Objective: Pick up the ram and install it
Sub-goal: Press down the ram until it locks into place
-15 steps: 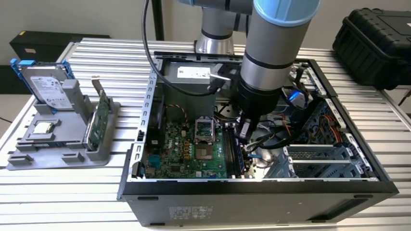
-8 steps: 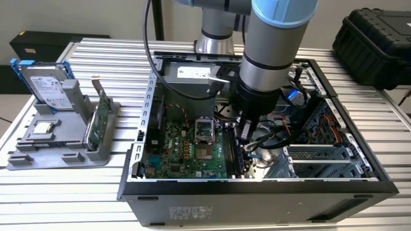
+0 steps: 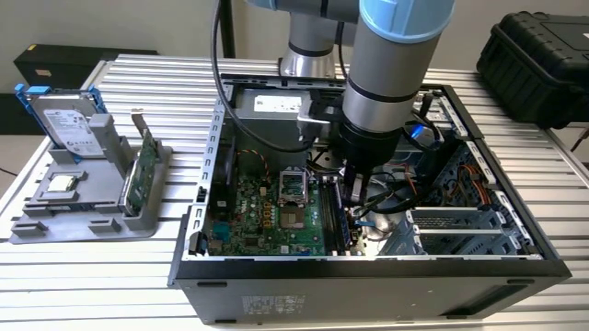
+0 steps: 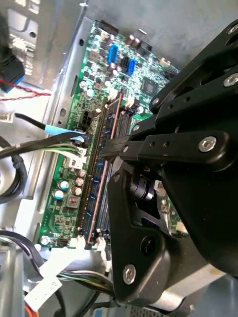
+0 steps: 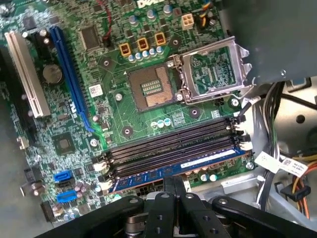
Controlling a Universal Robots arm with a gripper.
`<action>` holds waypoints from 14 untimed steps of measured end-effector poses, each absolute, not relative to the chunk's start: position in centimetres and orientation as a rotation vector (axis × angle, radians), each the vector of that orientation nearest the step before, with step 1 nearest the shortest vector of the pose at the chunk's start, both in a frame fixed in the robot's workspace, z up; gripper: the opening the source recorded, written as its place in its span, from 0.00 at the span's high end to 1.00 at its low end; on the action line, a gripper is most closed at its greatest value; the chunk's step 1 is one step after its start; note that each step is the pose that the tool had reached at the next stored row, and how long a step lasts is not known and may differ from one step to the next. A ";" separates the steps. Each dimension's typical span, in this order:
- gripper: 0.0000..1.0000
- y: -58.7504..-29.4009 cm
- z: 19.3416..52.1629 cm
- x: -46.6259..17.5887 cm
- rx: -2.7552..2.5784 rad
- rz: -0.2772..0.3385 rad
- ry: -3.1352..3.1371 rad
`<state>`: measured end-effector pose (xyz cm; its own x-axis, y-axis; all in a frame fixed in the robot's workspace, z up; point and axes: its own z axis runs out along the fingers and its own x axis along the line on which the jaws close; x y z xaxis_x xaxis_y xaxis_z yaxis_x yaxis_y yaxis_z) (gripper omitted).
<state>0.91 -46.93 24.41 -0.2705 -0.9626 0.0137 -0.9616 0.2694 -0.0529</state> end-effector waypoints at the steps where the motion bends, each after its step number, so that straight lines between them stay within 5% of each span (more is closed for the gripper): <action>1: 1.00 -46.9 24.4 0.9 -1.907 -0.079 2.468; 14: 1.00 -46.9 23.5 0.8 -2.108 -0.072 2.291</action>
<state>0.76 -46.94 23.45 -0.0834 -0.9965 0.0111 -0.9952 0.0827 -0.0525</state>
